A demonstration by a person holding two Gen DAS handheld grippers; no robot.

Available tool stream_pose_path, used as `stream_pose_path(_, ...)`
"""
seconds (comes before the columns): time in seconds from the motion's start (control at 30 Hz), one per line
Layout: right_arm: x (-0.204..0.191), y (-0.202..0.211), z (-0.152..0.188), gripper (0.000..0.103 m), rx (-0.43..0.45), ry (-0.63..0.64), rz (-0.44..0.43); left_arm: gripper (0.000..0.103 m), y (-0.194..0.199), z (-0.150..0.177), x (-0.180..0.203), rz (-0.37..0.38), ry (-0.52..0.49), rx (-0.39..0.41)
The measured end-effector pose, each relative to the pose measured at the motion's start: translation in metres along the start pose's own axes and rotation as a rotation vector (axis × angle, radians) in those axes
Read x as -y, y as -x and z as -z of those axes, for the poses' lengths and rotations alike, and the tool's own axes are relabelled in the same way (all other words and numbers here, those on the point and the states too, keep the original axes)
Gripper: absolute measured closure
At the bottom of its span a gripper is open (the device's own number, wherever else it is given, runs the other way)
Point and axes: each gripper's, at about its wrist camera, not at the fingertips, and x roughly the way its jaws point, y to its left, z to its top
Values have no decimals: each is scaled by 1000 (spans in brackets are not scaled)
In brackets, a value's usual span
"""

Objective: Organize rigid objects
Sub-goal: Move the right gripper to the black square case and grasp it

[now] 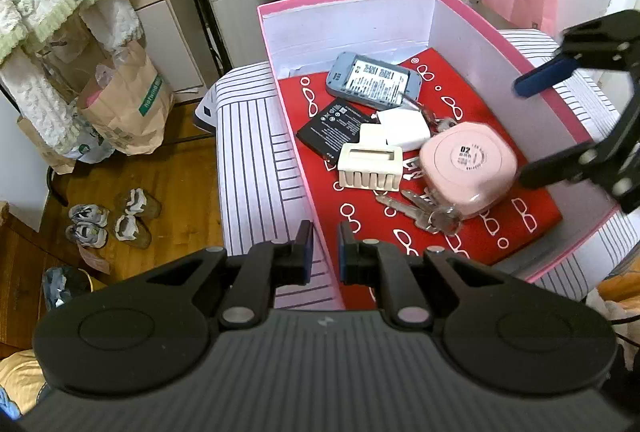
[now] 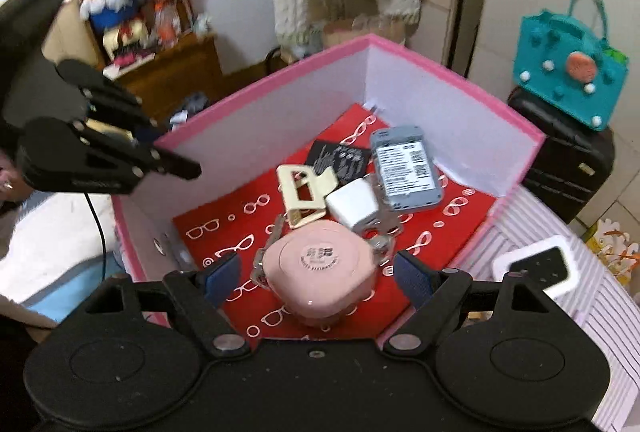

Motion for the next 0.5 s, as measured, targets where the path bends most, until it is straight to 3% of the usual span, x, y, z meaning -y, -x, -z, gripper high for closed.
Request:
stream_pose_path(0.23,13,36,19,17,99,-61,-18,92,0,0,1,-5,13,1)
stream_pose_path(0.5,37,59,51,17,214,-132,61,92,0,-1,1,-12,24,-6)
